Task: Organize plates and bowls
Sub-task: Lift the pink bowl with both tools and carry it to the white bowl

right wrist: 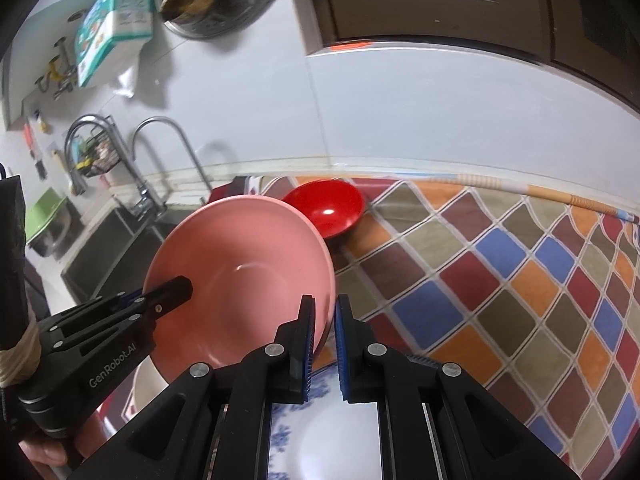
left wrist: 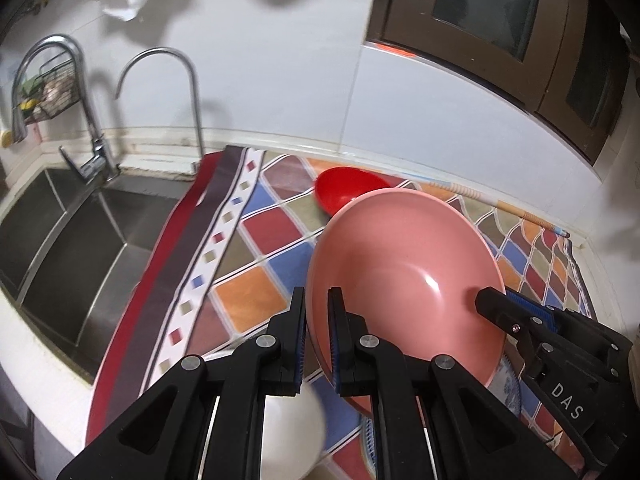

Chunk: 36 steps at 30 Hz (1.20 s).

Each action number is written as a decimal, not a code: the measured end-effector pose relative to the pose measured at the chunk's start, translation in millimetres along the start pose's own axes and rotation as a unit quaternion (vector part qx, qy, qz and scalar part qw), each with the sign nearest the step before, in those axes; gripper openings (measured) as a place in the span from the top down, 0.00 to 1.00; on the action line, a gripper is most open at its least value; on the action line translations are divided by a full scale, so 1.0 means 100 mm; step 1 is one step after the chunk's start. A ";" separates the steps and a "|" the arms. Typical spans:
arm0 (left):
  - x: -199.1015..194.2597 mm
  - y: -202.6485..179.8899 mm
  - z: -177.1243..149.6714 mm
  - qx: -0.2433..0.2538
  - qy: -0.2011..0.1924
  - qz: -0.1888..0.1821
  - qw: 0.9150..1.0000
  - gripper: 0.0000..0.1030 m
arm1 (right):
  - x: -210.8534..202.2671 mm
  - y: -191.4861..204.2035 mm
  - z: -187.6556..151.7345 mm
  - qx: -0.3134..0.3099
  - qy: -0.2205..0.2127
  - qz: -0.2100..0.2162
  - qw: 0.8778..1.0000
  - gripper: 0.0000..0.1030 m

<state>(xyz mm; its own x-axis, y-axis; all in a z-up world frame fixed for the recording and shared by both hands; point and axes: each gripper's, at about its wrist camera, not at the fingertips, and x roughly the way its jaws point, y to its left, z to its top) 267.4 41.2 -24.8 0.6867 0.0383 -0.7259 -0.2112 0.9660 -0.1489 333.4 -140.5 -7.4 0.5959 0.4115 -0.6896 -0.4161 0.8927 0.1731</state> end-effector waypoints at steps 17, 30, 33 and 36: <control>-0.26 0.70 -0.42 -0.036 0.021 0.048 0.998 0.89 | 0.12 0.77 -0.33 -0.052 0.043 0.046 0.997 0.89; -0.14 0.87 -0.62 -0.039 0.058 0.070 0.995 0.89 | 0.38 0.98 -0.54 -0.070 0.097 0.067 0.991 0.89; -0.11 0.89 -0.68 -0.038 0.066 0.072 0.994 0.88 | 0.43 0.99 -0.58 -0.072 0.106 0.067 0.989 0.89; -0.08 0.91 -0.71 -0.038 0.074 0.074 0.994 0.88 | 0.48 1.00 -0.61 -0.074 0.116 0.069 0.988 0.89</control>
<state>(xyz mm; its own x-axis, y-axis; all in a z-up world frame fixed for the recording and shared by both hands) 193.2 110.4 -80.5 0.5351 0.1338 -0.8341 -0.3581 0.9302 -0.0806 278.4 -42.6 -66.2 0.3599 0.4581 -0.8128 -0.5887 0.7874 0.1831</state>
